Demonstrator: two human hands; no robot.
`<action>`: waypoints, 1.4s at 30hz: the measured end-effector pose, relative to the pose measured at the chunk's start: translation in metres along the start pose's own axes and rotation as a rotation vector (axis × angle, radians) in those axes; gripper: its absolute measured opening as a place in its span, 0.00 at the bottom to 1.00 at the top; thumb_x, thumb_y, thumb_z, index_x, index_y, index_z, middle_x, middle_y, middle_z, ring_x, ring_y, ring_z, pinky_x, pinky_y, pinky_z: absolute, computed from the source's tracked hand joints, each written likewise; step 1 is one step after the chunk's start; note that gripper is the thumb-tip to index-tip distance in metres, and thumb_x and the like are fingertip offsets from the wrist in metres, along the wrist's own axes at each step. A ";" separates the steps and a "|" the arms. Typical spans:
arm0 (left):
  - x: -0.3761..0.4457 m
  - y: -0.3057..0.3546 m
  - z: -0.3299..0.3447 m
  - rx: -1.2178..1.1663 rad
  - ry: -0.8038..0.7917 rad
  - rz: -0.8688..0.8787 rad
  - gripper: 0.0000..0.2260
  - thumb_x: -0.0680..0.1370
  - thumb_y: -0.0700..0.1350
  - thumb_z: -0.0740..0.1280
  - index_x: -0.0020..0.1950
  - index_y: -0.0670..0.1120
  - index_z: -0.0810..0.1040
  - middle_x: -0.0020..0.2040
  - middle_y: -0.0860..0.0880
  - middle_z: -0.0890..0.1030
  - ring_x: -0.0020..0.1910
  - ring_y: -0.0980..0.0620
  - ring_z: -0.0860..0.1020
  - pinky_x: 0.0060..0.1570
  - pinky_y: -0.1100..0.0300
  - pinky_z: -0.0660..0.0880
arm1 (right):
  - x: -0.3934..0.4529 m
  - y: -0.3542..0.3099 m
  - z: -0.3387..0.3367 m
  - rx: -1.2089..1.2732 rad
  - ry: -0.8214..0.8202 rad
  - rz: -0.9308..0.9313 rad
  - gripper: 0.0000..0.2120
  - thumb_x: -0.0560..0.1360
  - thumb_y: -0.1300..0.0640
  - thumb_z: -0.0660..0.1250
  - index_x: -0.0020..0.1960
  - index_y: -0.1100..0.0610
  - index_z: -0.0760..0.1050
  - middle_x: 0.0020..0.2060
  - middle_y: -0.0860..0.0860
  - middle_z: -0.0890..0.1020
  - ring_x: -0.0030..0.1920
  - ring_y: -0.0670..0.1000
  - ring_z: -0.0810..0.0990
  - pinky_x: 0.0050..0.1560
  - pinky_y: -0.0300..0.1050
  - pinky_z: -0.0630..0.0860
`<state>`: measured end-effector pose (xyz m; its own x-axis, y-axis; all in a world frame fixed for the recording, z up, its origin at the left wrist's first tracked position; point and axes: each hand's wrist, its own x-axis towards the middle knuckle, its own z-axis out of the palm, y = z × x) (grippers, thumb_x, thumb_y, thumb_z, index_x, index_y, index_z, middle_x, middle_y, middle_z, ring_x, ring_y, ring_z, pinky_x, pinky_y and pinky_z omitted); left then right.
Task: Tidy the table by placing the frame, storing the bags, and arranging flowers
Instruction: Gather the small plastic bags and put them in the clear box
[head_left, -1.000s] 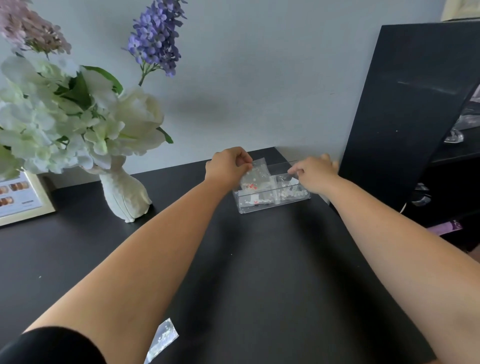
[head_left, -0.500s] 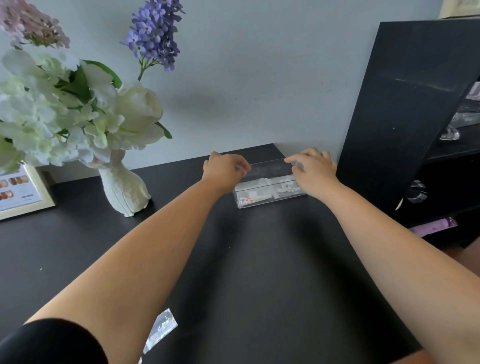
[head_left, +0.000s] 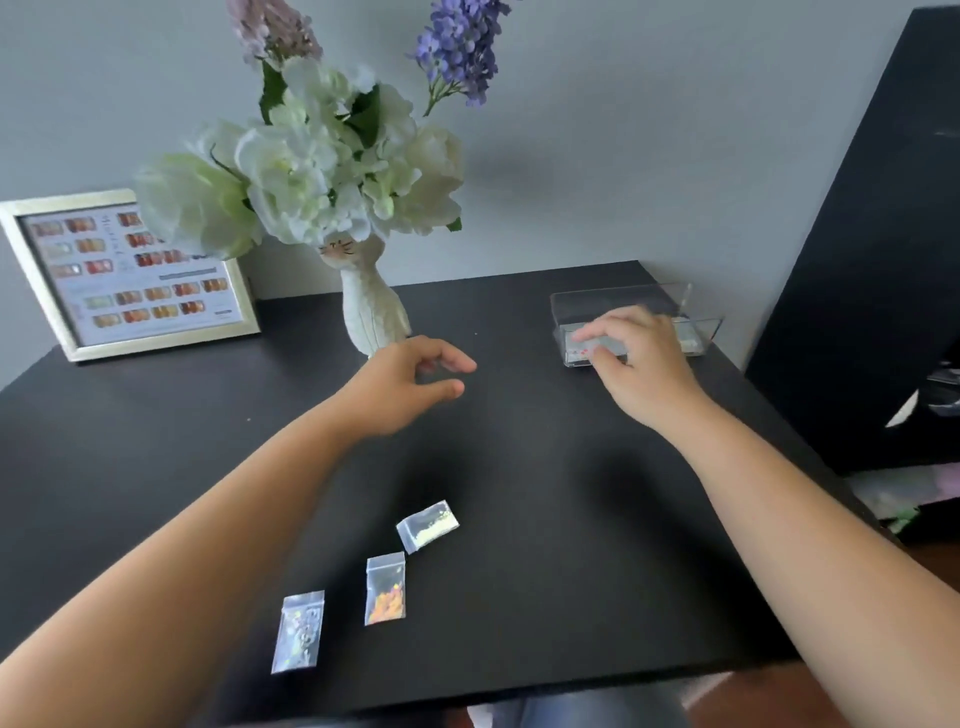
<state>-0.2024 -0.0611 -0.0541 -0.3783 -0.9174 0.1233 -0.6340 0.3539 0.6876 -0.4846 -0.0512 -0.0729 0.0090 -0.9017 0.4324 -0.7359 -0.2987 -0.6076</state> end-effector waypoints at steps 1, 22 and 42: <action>-0.015 -0.005 -0.005 0.009 -0.002 -0.015 0.09 0.75 0.48 0.72 0.51 0.62 0.81 0.49 0.66 0.80 0.51 0.69 0.75 0.51 0.68 0.69 | -0.007 -0.010 0.006 0.048 -0.066 -0.026 0.12 0.77 0.61 0.63 0.51 0.48 0.82 0.51 0.48 0.77 0.54 0.50 0.72 0.56 0.42 0.66; -0.215 -0.099 -0.086 0.386 0.009 -0.494 0.24 0.73 0.61 0.70 0.68 0.57 0.73 0.64 0.54 0.70 0.66 0.47 0.67 0.64 0.54 0.65 | -0.071 -0.086 0.080 -0.014 -0.777 -0.107 0.13 0.68 0.42 0.73 0.51 0.33 0.76 0.52 0.36 0.71 0.52 0.38 0.71 0.45 0.34 0.65; -0.207 -0.114 -0.065 0.126 0.194 -0.496 0.09 0.71 0.51 0.75 0.44 0.56 0.76 0.44 0.56 0.75 0.42 0.57 0.73 0.42 0.64 0.68 | -0.066 -0.096 0.084 0.055 -0.748 0.008 0.04 0.65 0.54 0.76 0.35 0.48 0.81 0.37 0.41 0.80 0.34 0.43 0.75 0.37 0.39 0.73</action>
<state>-0.0085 0.0765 -0.1115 0.1101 -0.9924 -0.0556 -0.7853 -0.1211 0.6071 -0.3576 0.0107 -0.0993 0.4762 -0.8698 -0.1290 -0.7031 -0.2885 -0.6499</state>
